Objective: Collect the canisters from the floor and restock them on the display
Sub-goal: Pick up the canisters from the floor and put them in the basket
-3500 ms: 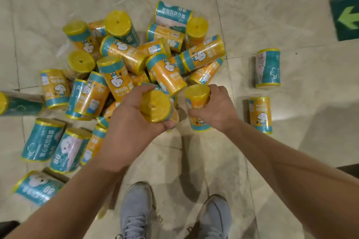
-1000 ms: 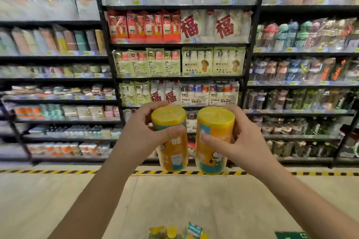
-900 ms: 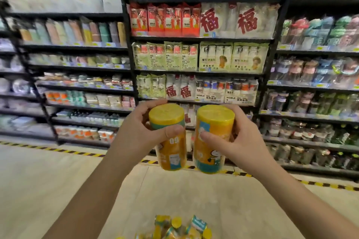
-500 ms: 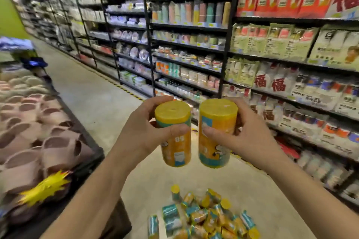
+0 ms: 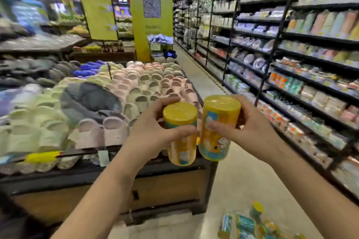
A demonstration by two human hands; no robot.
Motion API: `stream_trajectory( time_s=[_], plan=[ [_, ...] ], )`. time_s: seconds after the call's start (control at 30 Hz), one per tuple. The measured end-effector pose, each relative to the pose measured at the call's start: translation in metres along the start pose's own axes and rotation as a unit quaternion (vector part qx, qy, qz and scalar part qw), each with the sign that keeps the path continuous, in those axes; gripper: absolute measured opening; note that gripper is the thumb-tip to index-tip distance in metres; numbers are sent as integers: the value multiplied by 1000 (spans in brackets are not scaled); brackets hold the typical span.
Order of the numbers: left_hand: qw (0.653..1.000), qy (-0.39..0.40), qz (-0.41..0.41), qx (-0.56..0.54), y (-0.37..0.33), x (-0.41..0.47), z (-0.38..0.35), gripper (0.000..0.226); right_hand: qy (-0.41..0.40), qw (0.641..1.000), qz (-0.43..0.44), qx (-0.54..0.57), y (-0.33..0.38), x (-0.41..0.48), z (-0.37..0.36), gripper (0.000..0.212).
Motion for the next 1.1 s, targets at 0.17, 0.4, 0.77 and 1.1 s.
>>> stream_trajectory(
  time_s=[0.17,0.4,0.77,1.1],
  plan=[
    [994,-96,25,37,17,-60,154,77,94,994,58,13,75,21,-143,66],
    [967,-233,81,65,45,-166,328,76,216,966,143,13,173,23,-330,72],
    [887,-422,148,118,86,-284,507,70,406,862,302,-21,287,12,-573,71],
    [812,-512,210,187,130,-317,614,73,525,760,382,-28,331,24,-735,73]
  ],
)
Point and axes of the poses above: each hand's wrist, its own x-axis towards the middle knuckle, its own z-axis out of the back of the hand, y = z × x, the point moved 9 cm from there along x, towards the middle knuckle, and after that the axes turned 6 degrees about -x, right-handed, at the moved point
